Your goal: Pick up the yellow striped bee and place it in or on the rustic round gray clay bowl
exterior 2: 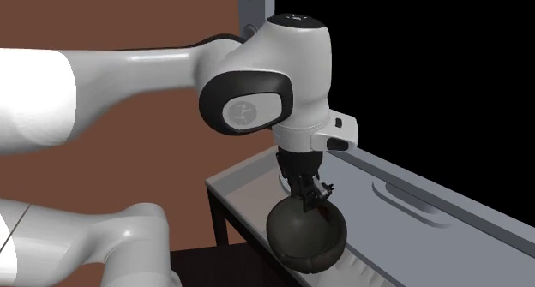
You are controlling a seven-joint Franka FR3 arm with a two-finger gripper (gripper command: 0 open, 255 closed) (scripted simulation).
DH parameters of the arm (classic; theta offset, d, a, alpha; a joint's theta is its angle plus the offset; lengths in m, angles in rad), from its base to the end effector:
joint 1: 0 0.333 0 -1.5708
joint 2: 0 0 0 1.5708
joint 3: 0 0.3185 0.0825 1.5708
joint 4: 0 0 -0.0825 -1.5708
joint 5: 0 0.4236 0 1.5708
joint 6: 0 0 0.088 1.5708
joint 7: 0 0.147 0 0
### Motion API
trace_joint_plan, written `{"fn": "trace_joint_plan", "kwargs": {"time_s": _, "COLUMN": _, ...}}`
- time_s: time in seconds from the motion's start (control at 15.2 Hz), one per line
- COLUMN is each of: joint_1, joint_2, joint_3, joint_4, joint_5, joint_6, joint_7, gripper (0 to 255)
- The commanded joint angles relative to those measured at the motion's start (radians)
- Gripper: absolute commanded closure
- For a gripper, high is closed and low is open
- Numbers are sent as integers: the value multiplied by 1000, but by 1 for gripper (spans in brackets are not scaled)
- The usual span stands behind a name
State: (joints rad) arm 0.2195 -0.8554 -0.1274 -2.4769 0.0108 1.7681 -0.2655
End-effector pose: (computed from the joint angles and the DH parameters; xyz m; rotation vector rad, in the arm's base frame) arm 0.3494 0.0299 0.5304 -2.9777 -0.5927 -0.2268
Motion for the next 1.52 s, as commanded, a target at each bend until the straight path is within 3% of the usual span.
{"fn": "trace_joint_plan", "kwargs": {"time_s": 0.0, "joint_1": -5, "joint_2": 15, "joint_3": -19, "joint_4": -5, "joint_5": -10, "joint_6": 19, "joint_7": -20, "gripper": 255}}
{"fn": "trace_joint_plan", "kwargs": {"time_s": 0.73, "joint_1": -13, "joint_2": 3, "joint_3": -30, "joint_4": -168, "joint_5": -19, "joint_6": 169, "joint_7": -32, "gripper": 255}}
{"fn": "trace_joint_plan", "kwargs": {"time_s": 1.25, "joint_1": -13, "joint_2": 3, "joint_3": -30, "joint_4": -168, "joint_5": -19, "joint_6": 169, "joint_7": -32, "gripper": 255}}
{"fn": "trace_joint_plan", "kwargs": {"time_s": 1.32, "joint_1": -13, "joint_2": 3, "joint_3": -30, "joint_4": -168, "joint_5": -19, "joint_6": 169, "joint_7": -32, "gripper": 0}}
{"fn": "trace_joint_plan", "kwargs": {"time_s": 1.45, "joint_1": -13, "joint_2": 2, "joint_3": -30, "joint_4": -168, "joint_5": -19, "joint_6": 169, "joint_7": -32, "gripper": 0}}
